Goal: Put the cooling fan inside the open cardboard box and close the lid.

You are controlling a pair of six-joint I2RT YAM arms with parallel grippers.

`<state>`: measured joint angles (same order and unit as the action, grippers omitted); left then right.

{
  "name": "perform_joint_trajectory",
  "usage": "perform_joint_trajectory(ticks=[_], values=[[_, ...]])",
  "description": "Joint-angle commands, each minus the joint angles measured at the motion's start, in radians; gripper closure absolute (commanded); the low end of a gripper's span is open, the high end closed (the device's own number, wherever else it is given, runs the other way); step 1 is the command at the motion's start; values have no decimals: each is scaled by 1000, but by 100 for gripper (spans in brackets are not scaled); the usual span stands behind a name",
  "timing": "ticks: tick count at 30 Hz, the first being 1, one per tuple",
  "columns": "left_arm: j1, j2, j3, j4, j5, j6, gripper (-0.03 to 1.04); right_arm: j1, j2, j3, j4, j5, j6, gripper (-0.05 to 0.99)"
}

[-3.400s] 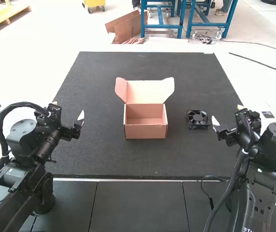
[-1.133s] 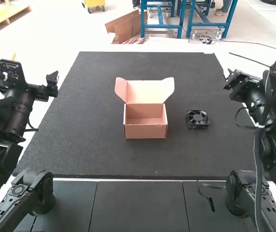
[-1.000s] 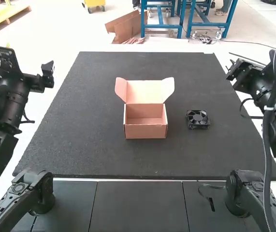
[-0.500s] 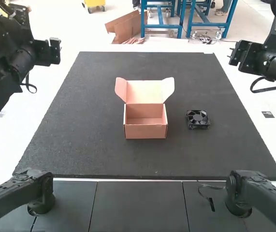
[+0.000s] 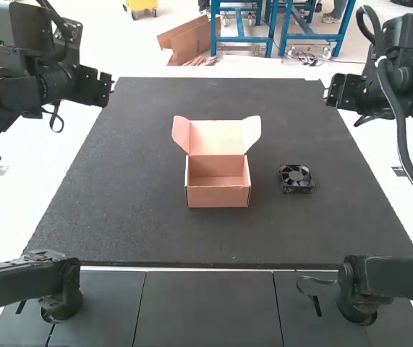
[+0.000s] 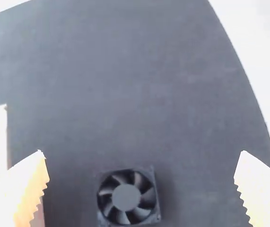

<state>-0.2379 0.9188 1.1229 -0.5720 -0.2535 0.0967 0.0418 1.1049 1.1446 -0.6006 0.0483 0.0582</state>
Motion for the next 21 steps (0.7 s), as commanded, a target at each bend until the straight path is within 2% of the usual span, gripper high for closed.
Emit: perform_joint_trajectory(ticks=[1, 4, 8, 10, 12, 15, 21], values=[[-34, 14, 28, -25, 43, 12, 5, -16, 84, 44, -27, 50, -8, 3], [-69, 15, 14, -46, 56, 12, 5, -40, 127, 46, -33, 47, -31, 3], [-113, 15, 3, -68, 60, 11, 5, -43, 164, 15, -39, 27, -150, 3], [-129, 15, -5, -74, 65, 9, 5, -45, 168, -2, -41, -1, -221, 3], [-141, 15, -14, -71, 74, 9, 5, -53, 173, -23, -42, -44, -236, 3], [-146, 15, -25, -57, 74, 9, 5, -57, 171, -92, -39, -59, -265, 3], [-132, 17, -40, -45, 74, 8, 5, -59, 173, -201, -11, -64, -271, 3]])
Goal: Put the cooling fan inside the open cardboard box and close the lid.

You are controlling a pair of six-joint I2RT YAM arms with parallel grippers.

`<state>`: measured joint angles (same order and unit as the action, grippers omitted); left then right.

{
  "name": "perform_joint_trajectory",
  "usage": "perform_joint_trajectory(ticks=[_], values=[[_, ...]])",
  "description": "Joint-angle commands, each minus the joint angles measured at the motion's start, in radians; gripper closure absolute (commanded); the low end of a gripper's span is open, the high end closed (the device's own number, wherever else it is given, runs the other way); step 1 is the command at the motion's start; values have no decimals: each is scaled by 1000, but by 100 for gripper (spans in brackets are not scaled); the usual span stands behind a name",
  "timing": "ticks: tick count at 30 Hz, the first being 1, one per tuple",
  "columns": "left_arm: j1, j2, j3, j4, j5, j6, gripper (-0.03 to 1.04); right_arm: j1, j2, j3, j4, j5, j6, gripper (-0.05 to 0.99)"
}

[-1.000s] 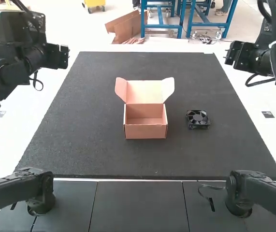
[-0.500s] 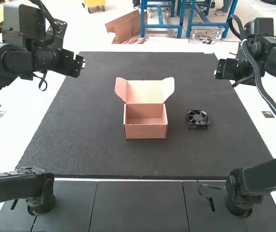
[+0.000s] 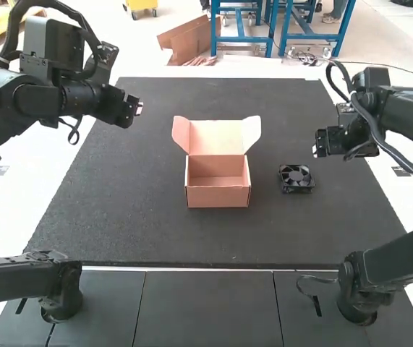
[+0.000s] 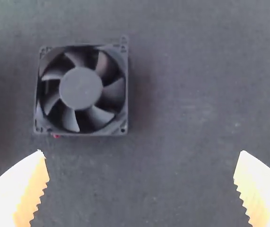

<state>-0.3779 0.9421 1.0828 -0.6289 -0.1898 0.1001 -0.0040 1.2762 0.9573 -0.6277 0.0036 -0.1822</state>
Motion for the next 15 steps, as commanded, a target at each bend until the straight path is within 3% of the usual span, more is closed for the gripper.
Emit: perform_joint_trajectory(ticks=[1, 7, 15], values=[[11, -6, -1, 15, 10, 4, 5, -16, 8, -25, 29, -19, -30, 3], [28, -6, -15, -3, 10, 4, 5, -60, 124, -23, 74, -19, -40, 3], [16, -6, -26, -48, 16, 6, 5, -106, 275, 51, 95, -50, -74, 3]])
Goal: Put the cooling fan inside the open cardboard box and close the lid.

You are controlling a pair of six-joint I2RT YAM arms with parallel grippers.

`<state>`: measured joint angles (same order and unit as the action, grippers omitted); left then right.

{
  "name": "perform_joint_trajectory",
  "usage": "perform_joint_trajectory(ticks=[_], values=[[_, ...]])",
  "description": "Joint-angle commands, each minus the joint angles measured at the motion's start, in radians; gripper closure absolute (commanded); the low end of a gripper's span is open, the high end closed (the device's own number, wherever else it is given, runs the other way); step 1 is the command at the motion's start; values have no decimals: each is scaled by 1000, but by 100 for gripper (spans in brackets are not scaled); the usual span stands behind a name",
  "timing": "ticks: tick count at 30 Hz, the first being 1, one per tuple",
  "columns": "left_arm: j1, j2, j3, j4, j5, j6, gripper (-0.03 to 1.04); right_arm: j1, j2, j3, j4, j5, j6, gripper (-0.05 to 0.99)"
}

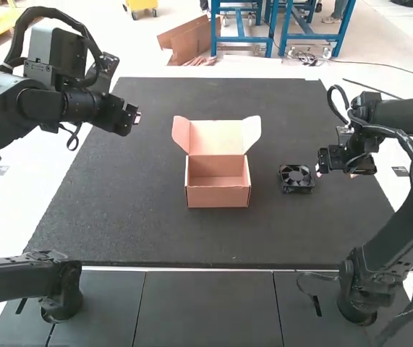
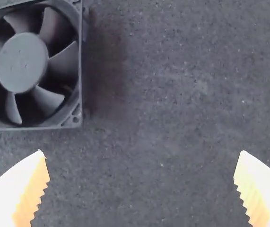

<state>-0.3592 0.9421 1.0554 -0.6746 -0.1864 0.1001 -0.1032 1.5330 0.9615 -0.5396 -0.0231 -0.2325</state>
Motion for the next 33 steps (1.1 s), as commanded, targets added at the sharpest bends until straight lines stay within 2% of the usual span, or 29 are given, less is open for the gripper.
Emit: perform_joint_trajectory(ticks=[1, 6, 12, 20, 26, 33], values=[[-6, -6, 2, -2, 16, 6, 5, -7, 33, 56, 7, -35, -24, 3], [-14, -6, 0, -3, 33, 6, 5, -6, 102, 106, 4, -87, -8, 3], [-17, -6, -11, 9, 33, 6, 5, -6, 177, 155, 3, -109, 22, 3], [-23, -6, -14, 20, 33, 6, 5, -6, 248, 198, 13, -97, 36, 3], [-24, -6, -15, 32, 33, 6, 5, -4, 292, 220, 15, -37, 28, 3], [-23, -5, -15, 30, 33, 6, 5, 8, 328, 249, 12, -31, 25, 3]])
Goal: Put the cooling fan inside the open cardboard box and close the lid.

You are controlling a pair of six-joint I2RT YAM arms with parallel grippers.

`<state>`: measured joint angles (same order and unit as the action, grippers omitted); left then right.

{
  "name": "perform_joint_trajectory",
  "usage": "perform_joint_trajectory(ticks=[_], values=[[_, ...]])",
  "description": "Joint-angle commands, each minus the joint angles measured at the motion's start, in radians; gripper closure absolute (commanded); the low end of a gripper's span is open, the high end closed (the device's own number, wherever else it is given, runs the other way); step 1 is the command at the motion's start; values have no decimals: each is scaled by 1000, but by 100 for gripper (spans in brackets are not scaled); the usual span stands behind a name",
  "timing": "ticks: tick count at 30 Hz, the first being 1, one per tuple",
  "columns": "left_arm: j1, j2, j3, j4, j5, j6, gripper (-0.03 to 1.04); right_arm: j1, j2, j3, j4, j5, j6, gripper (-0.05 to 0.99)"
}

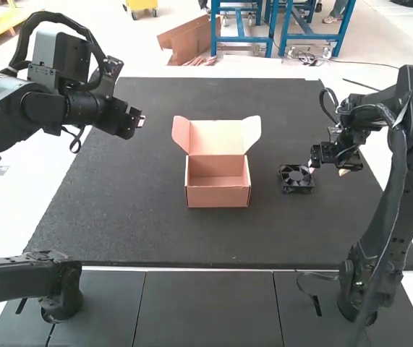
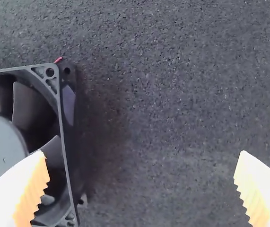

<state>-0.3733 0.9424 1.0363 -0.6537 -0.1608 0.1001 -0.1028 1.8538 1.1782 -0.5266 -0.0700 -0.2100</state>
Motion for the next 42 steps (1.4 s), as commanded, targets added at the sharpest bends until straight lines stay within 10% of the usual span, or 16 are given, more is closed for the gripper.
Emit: perform_joint_trajectory(ticks=[1, 34, 42], values=[[-9, -7, 4, 9, 7, 6, 5, 11, 13, 37, -1, 16, 3, 3], [-1, -7, -1, 2, 7, 6, 5, 49, 102, 46, -61, 73, 21, 3], [-1, -7, -1, 3, 7, 6, 5, 52, 122, 14, -62, 61, 21, 25]])
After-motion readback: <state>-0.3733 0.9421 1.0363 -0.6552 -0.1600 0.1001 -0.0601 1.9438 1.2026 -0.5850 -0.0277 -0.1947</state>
